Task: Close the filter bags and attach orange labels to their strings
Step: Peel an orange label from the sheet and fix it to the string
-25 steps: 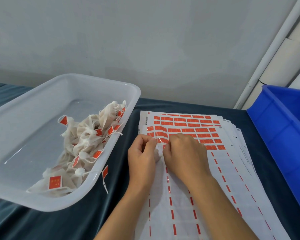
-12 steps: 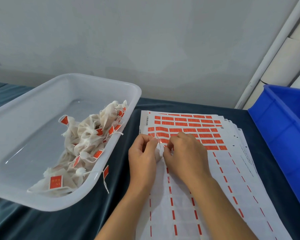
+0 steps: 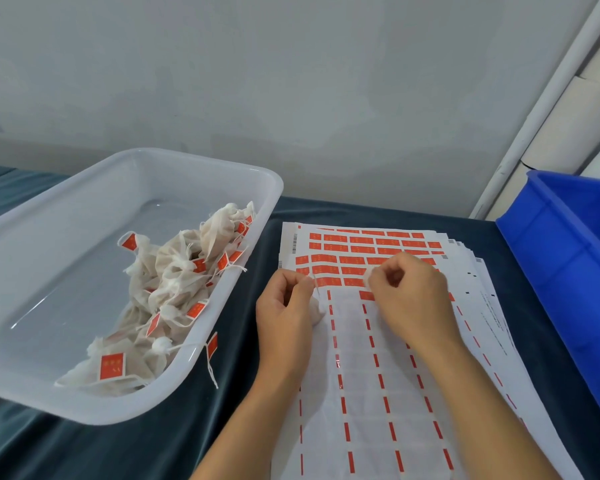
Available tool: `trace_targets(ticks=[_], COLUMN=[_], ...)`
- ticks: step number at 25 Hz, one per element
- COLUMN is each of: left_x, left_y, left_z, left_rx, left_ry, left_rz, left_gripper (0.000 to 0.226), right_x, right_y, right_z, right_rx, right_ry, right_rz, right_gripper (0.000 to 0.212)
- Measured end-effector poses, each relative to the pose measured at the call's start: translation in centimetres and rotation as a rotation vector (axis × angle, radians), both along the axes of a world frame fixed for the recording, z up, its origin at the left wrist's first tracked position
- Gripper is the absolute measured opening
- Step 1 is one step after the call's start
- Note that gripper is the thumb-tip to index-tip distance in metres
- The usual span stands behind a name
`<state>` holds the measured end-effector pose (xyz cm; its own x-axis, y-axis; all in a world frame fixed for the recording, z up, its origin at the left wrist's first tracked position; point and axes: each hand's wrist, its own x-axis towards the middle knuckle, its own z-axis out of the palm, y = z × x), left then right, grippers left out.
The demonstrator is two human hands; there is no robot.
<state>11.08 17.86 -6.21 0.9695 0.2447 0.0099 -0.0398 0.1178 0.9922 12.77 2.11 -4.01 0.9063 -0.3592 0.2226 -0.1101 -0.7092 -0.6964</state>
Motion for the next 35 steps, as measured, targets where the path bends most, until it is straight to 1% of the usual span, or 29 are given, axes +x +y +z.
trace_targets(ticks=[4, 7, 10, 13, 18, 22, 23, 26, 28, 30, 32, 35], left_x=[0.0, -0.2, -0.9, -1.6, -2.1, -2.5, -2.5, -2.6, -2.6, -2.6, -2.5, -2.5], left_y=[0.0, 0.0, -0.3, -0.6, -1.1, -1.5, -1.5, -1.6, -1.7, -1.7, -1.6, -1.5], left_z=[0.0, 0.2, 0.7, 1.2, 1.9, 1.7, 1.7, 1.5, 1.3, 1.1, 0.9, 0.6], left_rx=[0.017, 0.076, 0.147, 0.199, 0.215, 0.209, 0.209, 0.233, 0.253, 0.26, 0.268, 0.28], left_ry=[-0.01, -0.036, -0.07, -0.112, -0.121, -0.108, -0.113, -0.115, -0.119, -0.142, -0.156, -0.159], left_rz=[-0.023, -0.043, -0.083, -0.185, -0.309, -0.387, -0.403, -0.432, -0.439, -0.455, -0.467, -0.485], left_gripper=[0.018, 0.021, 0.025, 0.021, 0.018, 0.015, 0.015, 0.014, 0.013, 0.011, 0.01, 0.01], right_x=[-2.0, -3.9, -5.2, -5.8, -6.5, -6.9, -7.0, -7.1, -7.0, -7.0, -6.9, -6.9], right_y=[-2.8, -3.4, -2.7, -1.8, -1.8, -1.7, -1.7, -1.6, -1.6, -1.6, -1.6, -1.7], right_z=[0.5, -0.1, -0.7, -1.3, -1.6, -1.5, -1.4, -1.2, -1.2, -1.2, -1.2, -1.4], right_rx=[0.304, 0.501, 0.738, 0.862, 0.846, 0.828, 0.821, 0.817, 0.852, 0.845, 0.822, 0.809], right_ry=[-0.041, 0.01, 0.042, 0.026, -0.04, -0.153, -0.181, -0.208, -0.187, -0.176, -0.173, -0.181], right_rz=[-0.032, -0.018, 0.044, 0.137, 0.175, 0.188, 0.191, 0.208, 0.234, 0.246, 0.241, 0.22], right_gripper=[0.009, 0.006, 0.008, 0.009, 0.02, 0.016, 0.019, 0.037, 0.042, 0.046, 0.045, 0.036])
